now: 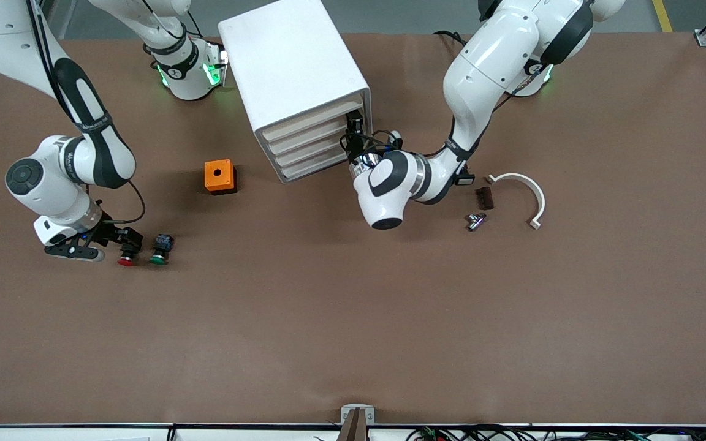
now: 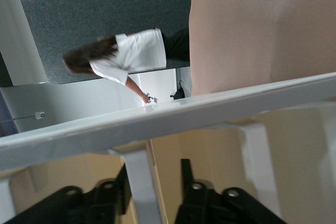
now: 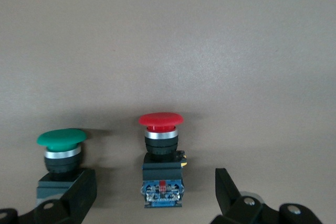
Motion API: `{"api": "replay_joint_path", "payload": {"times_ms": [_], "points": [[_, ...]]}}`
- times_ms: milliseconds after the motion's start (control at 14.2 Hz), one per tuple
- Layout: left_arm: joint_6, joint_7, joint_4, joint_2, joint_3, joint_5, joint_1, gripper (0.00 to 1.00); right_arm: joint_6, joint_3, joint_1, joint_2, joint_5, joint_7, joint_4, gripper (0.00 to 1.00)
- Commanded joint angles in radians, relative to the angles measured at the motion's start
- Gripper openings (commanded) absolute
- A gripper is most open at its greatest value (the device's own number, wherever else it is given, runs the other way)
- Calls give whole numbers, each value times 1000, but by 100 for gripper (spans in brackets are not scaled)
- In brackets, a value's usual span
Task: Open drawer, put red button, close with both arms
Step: 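Pull the drawer open with the left gripper while the right gripper reaches the button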
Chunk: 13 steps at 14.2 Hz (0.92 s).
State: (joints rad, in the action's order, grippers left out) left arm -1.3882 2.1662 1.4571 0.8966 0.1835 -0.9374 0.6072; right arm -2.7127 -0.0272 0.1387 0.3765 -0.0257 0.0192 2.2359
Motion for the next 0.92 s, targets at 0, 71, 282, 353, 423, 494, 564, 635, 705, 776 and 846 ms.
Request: {"api": "replay_joint_path", "payload": {"times_ms": [0, 71, 282, 353, 423, 494, 564, 635, 705, 776, 846], "points": [[12, 12, -1, 1, 4, -26, -6, 12, -9, 3, 5, 18, 1, -22, -5, 100], [12, 12, -4, 1, 4, -27, -7, 5, -10, 3, 4, 21, 1, -30, -6, 100], [11, 11, -8, -1, 2, -28, -35, 2, -35, 3, 5, 48, 1, -38, -7, 100], [11, 11, -9, -2, 2, -29, -44, 2, -48, 3, 7, 56, 1, -38, -7, 100], [11, 11, -11, -2, 2, -29, -56, 3, -48, 3, 7, 59, 1, -38, -7, 100], [11, 12, -11, -2, 2, -31, -72, 3, -45, 3, 7, 59, 1, -38, -7, 100], [11, 12, -11, -2, 1, -38, -81, 3, -41, 3, 7, 59, 1, -38, -7, 100], [11, 12, -11, -2, -7, -47, -90, 4, -36, 3, 7, 59, 1, -38, -6, 100], [8, 11, -12, -2, -7, -52, -107, 5, -35, 4, 7, 59, 1, -39, -6, 100], [6, 9, -21, -2, -7, -54, -118, 5, -29, 3, 7, 58, 3, -39, -6, 92], [5, 9, -27, -2, -9, -54, -128, 6, -19, 4, 7, 58, 1, -41, -6, 78]]}}
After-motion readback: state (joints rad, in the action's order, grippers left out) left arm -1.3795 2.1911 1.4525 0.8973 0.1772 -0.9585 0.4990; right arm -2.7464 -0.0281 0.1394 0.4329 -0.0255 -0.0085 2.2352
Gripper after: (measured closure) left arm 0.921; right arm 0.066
